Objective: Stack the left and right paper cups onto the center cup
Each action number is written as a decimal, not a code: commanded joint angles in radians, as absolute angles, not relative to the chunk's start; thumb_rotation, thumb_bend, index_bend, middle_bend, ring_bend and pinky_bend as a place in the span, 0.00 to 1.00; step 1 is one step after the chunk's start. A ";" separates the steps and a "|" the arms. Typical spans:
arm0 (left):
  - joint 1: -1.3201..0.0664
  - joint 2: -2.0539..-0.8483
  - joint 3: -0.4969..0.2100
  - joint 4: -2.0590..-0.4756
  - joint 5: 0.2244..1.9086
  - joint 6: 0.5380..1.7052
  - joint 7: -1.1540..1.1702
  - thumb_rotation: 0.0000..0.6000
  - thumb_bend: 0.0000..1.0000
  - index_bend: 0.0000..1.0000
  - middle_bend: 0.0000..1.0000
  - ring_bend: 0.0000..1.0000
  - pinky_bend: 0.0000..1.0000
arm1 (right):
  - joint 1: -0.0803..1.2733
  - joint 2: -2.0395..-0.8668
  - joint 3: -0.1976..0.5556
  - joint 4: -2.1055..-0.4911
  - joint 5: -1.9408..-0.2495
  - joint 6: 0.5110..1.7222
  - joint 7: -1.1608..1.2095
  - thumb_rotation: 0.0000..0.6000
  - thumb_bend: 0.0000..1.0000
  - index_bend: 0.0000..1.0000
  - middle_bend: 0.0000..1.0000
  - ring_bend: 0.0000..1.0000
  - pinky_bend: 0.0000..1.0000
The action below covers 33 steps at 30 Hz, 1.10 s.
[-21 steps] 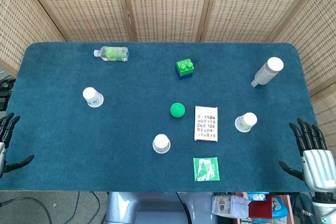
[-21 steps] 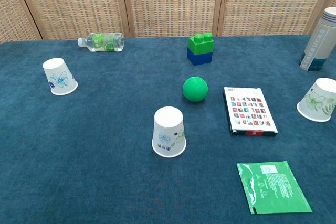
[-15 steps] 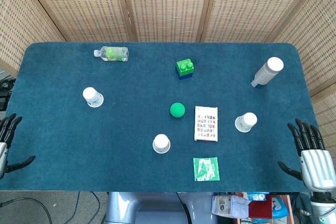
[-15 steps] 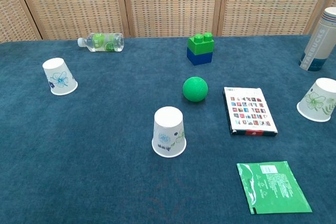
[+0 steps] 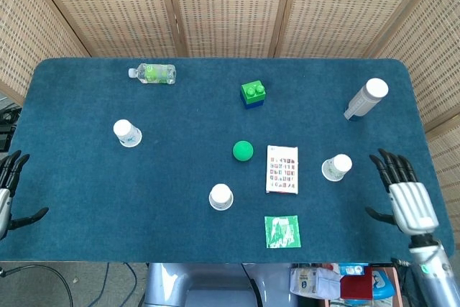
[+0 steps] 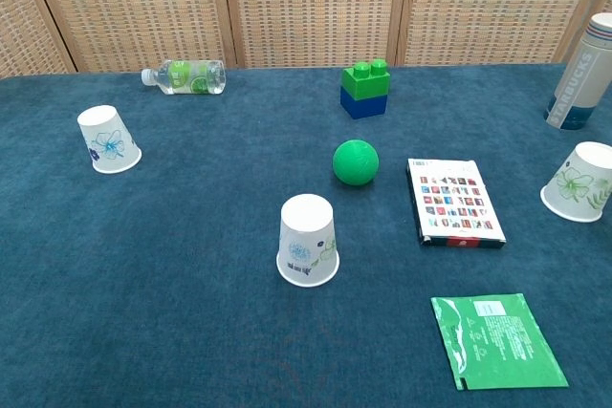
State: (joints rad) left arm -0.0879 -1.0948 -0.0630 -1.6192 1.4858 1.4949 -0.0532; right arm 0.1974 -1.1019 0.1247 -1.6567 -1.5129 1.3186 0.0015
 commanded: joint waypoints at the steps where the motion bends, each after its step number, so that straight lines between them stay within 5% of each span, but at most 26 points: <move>1: -0.092 -1.102 -0.067 -1.612 1.481 1.493 -0.045 1.00 0.05 0.00 0.00 0.00 0.00 | 0.326 -1.150 0.166 -1.545 -1.419 1.118 0.092 1.00 0.03 0.10 0.06 0.00 0.00; 11: -0.112 -1.113 -0.073 -1.599 1.440 1.439 -0.032 1.00 0.05 0.00 0.00 0.00 0.00 | 0.425 -1.285 0.178 -1.321 -1.315 0.952 0.107 1.00 0.12 0.14 0.12 0.01 0.07; 33: -0.122 -1.112 -0.082 -1.605 1.402 1.413 -0.020 1.00 0.05 0.00 0.00 0.00 0.00 | 0.497 -1.431 0.190 -1.099 -1.274 0.883 0.195 1.00 0.31 0.39 0.44 0.30 0.21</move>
